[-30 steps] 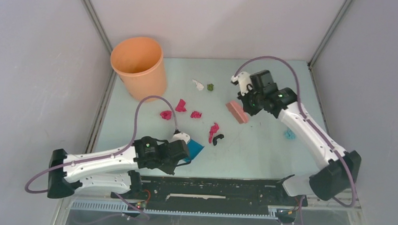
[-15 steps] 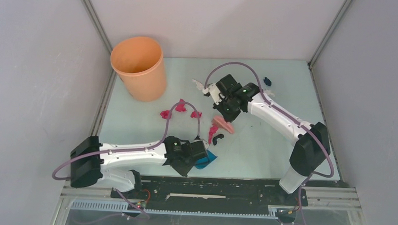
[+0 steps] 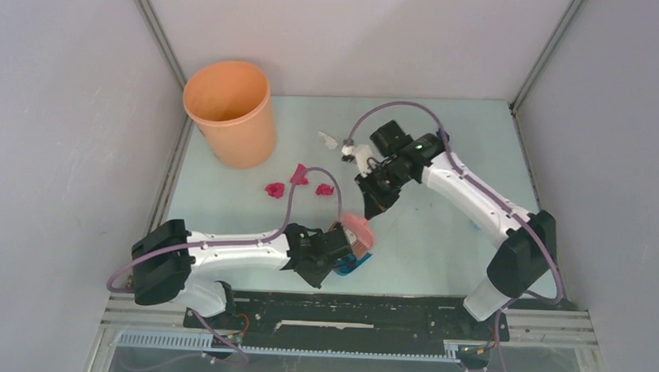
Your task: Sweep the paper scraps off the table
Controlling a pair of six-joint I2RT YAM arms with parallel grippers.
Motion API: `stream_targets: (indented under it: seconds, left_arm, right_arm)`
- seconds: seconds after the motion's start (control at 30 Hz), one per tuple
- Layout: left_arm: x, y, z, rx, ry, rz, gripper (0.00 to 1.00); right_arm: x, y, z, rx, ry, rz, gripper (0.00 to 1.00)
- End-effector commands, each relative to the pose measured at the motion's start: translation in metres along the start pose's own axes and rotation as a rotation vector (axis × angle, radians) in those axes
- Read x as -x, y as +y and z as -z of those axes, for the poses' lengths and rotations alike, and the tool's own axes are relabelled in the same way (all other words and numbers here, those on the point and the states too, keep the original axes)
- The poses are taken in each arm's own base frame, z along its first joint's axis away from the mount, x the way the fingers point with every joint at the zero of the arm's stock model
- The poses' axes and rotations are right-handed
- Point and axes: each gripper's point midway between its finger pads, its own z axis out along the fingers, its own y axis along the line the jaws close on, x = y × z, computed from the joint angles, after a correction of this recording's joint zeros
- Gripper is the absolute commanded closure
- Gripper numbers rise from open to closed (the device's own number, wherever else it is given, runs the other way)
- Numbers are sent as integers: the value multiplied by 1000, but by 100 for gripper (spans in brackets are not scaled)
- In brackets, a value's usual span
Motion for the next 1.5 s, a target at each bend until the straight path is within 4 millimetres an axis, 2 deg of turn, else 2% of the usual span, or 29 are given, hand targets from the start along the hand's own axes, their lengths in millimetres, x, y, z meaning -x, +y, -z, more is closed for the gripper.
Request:
stream_targets:
  seconds: [0.0,0.13,0.23,0.33,0.5,0.57,0.67,0.73,0.8,0.93,1.07,1.23,1.3,1.37,1.47]
  left_arm:
    - [31,-11,7,-21,-100,-31,100]
    - [42,-19,15,-7,-152,-107,100]
    - [48,-28,17,-30,-163,-160,100]
    - [52,-43,20,-85,-144,-220,100]
    - [62,-68,29,-165,-104,-349,100]
    - [67,-71,33,-156,-76,-390,100]
    - [75,-73,35,-141,-48,-424,100]
    - [79,-76,35,-142,-37,-431,100]
    - [79,-80,31,-150,-11,-436,100]
    - [71,-80,14,-147,61,-454,100]
    - [65,-74,3,-152,113,-446,100]
    - [76,-72,-4,-164,119,-405,100]
    - [81,-74,-7,-160,113,-398,100]
    - [86,-77,-10,-158,108,-395,100]
    - [95,-85,-15,-164,107,-405,100]
  right_arm:
    - [-3,-25,64,-71,-106,-121,100]
    - [-32,-67,109,-200,-128,-220,100]
    - [-61,-108,145,-397,-114,-266,100]
    - [-108,-165,190,-736,-32,-305,100]
    - [-176,-219,238,-1035,55,-408,100]
    - [-202,-238,247,-1088,93,-468,100]
    - [-234,-260,248,-1108,115,-566,100]
    - [-246,-271,239,-1094,130,-602,100]
    - [-247,-275,225,-1054,121,-609,100]
    - [-229,-271,194,-956,99,-612,100]
    - [-198,-247,155,-815,79,-592,100]
    - [-165,-192,109,-582,59,-510,100]
    - [-153,-161,86,-467,55,-469,100]
    - [-146,-134,74,-355,39,-461,100]
    - [-130,-99,67,-210,-11,-469,100]
